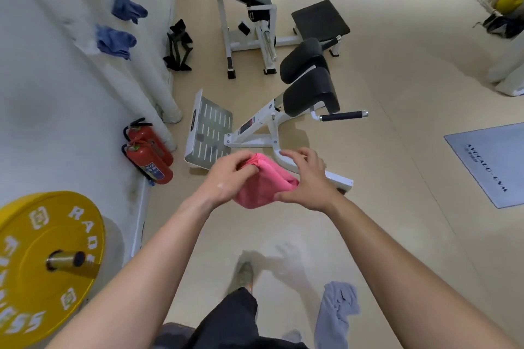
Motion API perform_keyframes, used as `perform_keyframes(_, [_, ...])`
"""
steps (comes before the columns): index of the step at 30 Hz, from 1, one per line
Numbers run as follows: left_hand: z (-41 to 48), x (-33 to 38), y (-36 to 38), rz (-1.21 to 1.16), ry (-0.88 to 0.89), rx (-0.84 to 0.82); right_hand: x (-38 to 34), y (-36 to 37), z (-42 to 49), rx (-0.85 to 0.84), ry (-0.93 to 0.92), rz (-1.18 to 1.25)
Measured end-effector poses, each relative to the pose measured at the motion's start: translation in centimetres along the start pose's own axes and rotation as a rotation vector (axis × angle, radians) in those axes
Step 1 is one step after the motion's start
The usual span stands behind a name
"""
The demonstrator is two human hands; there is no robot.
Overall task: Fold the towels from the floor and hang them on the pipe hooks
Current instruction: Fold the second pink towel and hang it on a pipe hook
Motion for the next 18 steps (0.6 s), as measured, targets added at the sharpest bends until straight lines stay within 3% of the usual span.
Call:
perform_keyframes(2, [-0.2,0.0,-2.5,0.018,0.01,0.062,-2.1,0.2,2.4,-0.114,-0.104,0.011])
perform_keyframes(5, [0.0,-0.6,-6.7,0.077,0.02,0.253,-5.9,0.2,5.6,-0.161,-0.134,0.225])
perform_keyframes(12, [5.8,-1.6,-18.1,0.13,-0.025,0.71,-16.7,-1.4,16.8,0.034,-0.178,0.477])
perform_keyframes(18, [11.7,1.1,-27.4,0.061,0.052,0.803,-27.1,-3.7,26.2,0.198,-0.301,0.393])
Point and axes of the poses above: each hand's wrist, its own z-axis towards the middle knuckle, its own y-axis out of the palm, x = y × z, the point moved 1 cm from there along z, towards the middle knuckle, and after that the axes turned 13 degrees about -z, right-handed, at the moved point
